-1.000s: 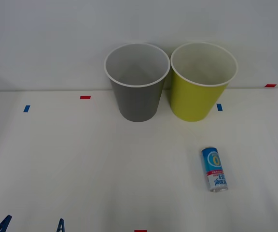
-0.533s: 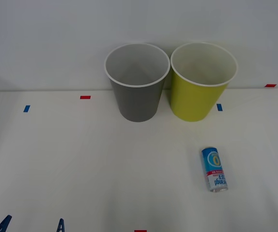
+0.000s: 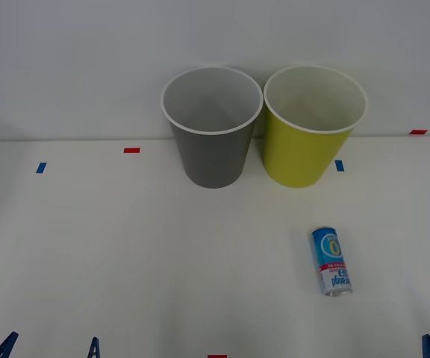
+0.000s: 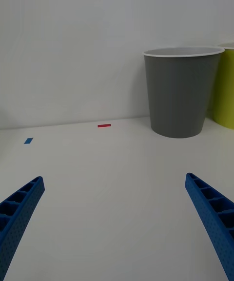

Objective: Put cans in the gray bin and PET bottles in the light green bin.

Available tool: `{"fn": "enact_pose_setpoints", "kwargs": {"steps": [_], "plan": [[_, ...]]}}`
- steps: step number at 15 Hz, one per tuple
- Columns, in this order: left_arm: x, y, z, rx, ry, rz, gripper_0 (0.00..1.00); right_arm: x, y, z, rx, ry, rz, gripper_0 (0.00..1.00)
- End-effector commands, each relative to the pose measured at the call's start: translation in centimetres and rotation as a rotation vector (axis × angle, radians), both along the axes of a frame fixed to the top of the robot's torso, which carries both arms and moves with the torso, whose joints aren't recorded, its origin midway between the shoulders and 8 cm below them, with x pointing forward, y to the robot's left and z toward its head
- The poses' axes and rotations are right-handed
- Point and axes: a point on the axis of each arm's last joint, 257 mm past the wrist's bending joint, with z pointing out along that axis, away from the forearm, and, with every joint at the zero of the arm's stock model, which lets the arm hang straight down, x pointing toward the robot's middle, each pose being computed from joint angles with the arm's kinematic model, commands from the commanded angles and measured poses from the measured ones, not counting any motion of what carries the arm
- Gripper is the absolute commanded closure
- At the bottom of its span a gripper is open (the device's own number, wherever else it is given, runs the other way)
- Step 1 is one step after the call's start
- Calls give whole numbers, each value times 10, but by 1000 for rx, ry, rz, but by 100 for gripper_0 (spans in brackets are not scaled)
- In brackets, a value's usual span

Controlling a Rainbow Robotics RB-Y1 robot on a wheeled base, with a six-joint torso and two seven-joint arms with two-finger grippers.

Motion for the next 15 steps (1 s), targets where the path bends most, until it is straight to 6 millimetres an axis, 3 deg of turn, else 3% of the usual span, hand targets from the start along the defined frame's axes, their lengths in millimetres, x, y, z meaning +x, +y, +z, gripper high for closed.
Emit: {"fn": "enact_pose_setpoints", "kwargs": {"steps": [1, 6, 11, 15], "plan": [[0, 0, 0, 0, 0, 0, 0, 8, 7, 9, -7, -16, 21, 0], [0, 0, 0, 0, 0, 0, 0, 39, 20, 3, 28, 136, 65, 0], [0, 0, 0, 0, 0, 0, 0, 69, 16, -14, 118, 254, 93, 0], [0, 0, 0, 0, 0, 0, 0, 92, 17, -25, 87, 319, 123, 0]]}}
